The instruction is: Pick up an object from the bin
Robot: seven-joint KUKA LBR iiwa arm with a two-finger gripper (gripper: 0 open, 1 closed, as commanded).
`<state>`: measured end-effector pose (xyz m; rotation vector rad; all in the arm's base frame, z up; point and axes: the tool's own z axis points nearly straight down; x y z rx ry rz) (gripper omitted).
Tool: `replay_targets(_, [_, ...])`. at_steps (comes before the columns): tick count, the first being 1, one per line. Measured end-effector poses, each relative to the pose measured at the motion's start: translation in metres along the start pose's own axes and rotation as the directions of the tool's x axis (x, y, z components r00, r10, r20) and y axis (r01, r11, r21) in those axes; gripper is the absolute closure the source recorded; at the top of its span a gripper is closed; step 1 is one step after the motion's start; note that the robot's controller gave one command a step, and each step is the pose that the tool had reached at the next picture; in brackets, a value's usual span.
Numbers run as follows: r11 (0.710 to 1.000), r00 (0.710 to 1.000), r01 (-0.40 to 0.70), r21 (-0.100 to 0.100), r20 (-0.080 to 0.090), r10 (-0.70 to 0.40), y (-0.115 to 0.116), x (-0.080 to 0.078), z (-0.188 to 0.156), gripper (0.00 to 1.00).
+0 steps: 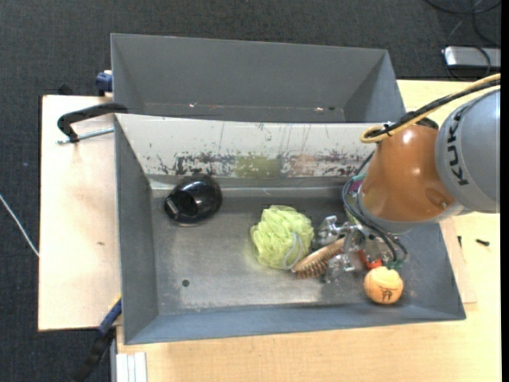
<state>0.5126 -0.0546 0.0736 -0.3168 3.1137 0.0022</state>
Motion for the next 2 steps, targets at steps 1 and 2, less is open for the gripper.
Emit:
replay_targets(1, [1.000,1.000,0.000,-0.001,-0.002,0.000,0.000,0.000,-0.002,1.00])
replay_targets(2, [1.000,1.000,0.001,-0.003,-0.011,-0.001,0.001,0.002,-0.014,1.00])
